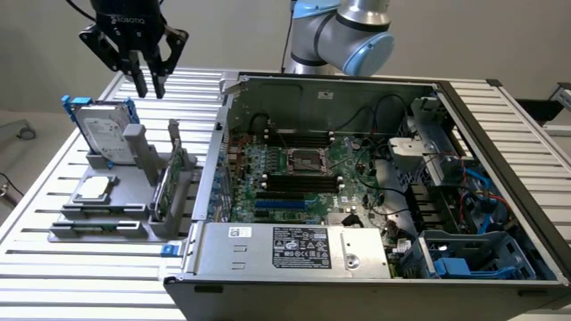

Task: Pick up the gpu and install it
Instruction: 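Pick up the gpu and move the gpu toward the slot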

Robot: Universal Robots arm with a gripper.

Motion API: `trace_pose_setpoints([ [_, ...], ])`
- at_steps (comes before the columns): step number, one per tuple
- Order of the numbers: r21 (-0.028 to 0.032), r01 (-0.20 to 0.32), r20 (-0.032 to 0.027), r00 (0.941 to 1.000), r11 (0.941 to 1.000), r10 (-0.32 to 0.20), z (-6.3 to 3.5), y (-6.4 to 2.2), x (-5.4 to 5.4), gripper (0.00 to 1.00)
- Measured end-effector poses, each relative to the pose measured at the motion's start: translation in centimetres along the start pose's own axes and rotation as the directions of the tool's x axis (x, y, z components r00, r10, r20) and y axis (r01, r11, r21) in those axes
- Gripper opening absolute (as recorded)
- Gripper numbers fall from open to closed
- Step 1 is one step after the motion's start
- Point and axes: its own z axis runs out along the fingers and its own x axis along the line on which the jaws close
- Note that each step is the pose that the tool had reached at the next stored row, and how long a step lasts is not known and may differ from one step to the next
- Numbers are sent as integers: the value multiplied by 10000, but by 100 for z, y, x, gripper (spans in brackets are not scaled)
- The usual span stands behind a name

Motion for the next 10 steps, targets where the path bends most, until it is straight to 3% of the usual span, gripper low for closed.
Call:
trace_pose_setpoints([
  [1, 0, 0, 0, 10000, 10000, 0, 4, 0, 0, 29],
  [2, 1, 3, -1, 10000, 10000, -3, 20, -4, 0, 36],
  [10, 1, 0, -1, 10000, 10000, 0, 168, -129, -1, 36],
])
